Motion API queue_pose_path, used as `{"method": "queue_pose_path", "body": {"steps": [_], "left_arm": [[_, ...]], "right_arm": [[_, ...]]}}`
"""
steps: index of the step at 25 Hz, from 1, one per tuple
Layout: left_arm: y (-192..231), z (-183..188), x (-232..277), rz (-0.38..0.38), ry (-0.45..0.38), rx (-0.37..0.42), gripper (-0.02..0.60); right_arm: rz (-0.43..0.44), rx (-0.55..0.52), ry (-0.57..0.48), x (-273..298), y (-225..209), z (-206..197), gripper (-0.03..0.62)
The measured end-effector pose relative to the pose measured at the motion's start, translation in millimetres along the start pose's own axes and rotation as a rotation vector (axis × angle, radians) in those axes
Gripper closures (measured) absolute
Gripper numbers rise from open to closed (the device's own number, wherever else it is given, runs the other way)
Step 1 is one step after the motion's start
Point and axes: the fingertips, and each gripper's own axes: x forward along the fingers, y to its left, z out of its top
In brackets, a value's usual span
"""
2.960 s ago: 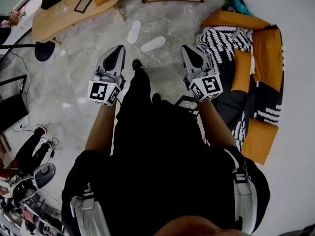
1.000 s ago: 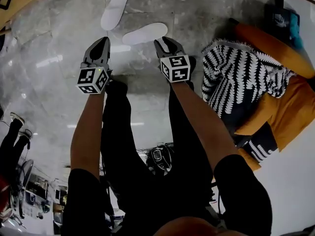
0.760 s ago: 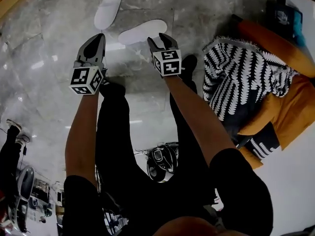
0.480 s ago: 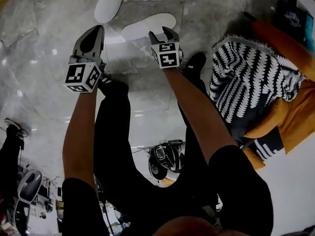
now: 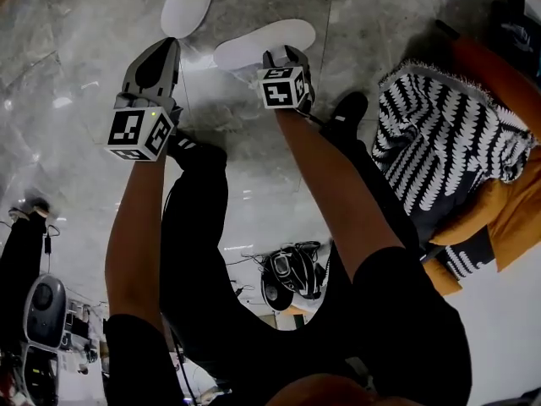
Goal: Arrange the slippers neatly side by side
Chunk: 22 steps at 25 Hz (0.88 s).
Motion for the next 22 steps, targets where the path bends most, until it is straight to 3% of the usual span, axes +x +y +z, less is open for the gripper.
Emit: {"method": "queue_pose_path", "body": {"steps": [5, 11, 22], "left_arm": [[-4, 0, -3, 0.003, 0.004, -0.016, 0.568], [-22, 0, -6, -0.007, 0.034, -0.006, 0.568], [-32, 1, -2, 0.021, 0.045, -0.019, 0.568]], "right_arm": [[-0.052, -0.037, 0.003, -6, -13, 3, 0.543], [-0.062, -0.157, -0.028, -31, -39, 20, 0.554], [-0.022, -0.728, -0.173, -48, -67, 101, 0.556]]}}
